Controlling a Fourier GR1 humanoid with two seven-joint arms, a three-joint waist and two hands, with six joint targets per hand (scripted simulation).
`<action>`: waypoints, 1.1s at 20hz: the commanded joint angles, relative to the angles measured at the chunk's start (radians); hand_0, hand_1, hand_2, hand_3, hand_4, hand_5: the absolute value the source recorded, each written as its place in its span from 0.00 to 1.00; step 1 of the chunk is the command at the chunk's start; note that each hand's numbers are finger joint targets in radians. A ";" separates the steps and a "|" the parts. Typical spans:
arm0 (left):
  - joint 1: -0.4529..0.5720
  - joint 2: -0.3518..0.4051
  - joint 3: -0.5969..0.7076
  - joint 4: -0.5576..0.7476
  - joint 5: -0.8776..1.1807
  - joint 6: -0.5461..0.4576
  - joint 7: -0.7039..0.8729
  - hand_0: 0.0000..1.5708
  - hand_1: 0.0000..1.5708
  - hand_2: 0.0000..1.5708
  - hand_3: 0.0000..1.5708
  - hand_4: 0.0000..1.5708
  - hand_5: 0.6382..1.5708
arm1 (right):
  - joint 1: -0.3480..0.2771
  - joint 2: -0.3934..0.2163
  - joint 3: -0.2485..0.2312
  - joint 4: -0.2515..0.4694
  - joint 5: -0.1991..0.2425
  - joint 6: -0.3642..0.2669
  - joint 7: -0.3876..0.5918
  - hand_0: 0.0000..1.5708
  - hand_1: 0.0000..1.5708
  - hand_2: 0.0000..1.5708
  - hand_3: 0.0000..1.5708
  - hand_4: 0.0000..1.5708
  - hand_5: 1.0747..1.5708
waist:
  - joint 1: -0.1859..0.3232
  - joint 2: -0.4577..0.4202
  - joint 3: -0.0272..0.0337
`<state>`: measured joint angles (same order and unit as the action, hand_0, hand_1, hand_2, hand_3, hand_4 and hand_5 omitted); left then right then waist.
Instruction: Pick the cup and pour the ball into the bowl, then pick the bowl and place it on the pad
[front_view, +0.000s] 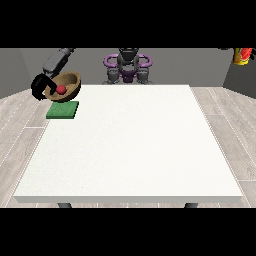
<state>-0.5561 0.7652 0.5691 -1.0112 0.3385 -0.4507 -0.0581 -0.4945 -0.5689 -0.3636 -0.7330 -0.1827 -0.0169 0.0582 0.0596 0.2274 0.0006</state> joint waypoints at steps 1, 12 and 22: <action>-0.008 0.037 0.011 0.018 0.011 -0.010 0.001 0.00 0.00 0.00 0.00 0.76 0.99 | -0.033 -0.006 -0.050 0.046 -0.052 0.010 0.025 1.00 1.00 1.00 0.47 0.58 1.00 | -0.015 0.001 -0.0001; -0.020 0.087 0.037 0.027 0.079 -0.059 -0.001 0.00 0.00 0.00 0.00 0.76 0.99 | -0.093 -0.109 -0.103 0.152 -0.030 -0.070 -0.048 0.93 0.93 0.88 0.51 0.00 0.94 | 0.023 0.071 0.0002; 0.011 0.087 0.026 0.048 0.057 -0.056 -0.071 0.00 0.00 0.00 0.00 0.76 1.00 | -0.135 -0.058 -0.062 0.170 -0.002 -0.118 -0.085 0.59 0.59 0.70 0.66 0.10 0.88 | 0.038 0.085 -0.0001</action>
<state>-0.5505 0.8470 0.5929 -0.9676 0.3869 -0.4974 -0.1128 -0.6145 -0.6066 -0.4410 -0.5880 -0.1983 -0.1511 -0.0336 0.0904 0.3032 0.0006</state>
